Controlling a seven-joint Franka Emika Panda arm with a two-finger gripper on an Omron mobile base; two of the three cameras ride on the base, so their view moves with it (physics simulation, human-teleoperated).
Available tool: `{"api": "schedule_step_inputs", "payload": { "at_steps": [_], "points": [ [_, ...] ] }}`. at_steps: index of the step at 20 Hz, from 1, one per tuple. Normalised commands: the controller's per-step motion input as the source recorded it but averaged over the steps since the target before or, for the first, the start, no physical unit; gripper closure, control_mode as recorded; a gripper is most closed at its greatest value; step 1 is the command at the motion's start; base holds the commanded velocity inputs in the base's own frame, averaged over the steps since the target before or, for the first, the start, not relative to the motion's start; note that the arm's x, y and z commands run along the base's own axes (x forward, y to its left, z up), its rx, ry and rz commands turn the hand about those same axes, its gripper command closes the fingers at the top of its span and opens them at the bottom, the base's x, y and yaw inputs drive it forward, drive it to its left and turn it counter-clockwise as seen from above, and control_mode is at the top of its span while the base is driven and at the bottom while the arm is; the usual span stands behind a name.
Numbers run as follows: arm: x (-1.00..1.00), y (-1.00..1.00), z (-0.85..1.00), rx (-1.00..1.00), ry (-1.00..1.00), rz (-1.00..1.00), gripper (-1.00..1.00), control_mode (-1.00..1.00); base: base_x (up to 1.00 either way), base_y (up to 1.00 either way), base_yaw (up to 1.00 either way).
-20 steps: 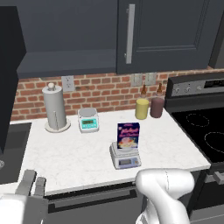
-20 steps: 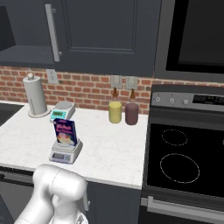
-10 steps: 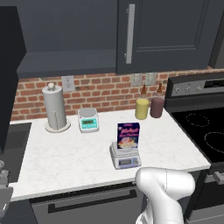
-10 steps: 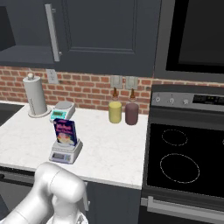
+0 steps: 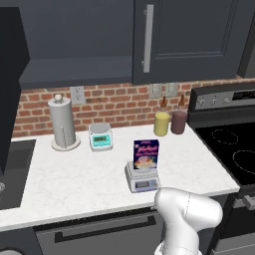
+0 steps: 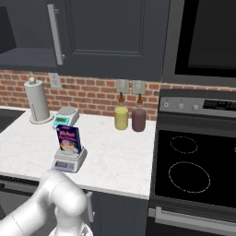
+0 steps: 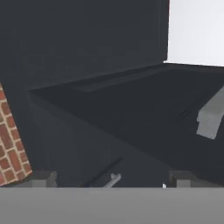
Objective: Pick the cereal and place it on the digital scale for weighing, and close the cabinet.
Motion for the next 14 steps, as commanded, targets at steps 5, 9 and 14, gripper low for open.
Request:
{"api": "schedule_step_inputs", "payload": {
  "at_steps": [5,9,14],
  "points": [
    [0.29,0.59,0.21,-0.04,0.05,0.0,-1.0,-1.0,0.0,0.0,0.0],
    [0.28,0.04,0.36,-0.01,0.15,-0.01,-1.0,-1.0,0.0,0.0,0.0],
    [0.19,-0.29,0.55,0.0,0.1,0.0,-1.0,-1.0,0.0,0.0,0.0]
  ]
}}
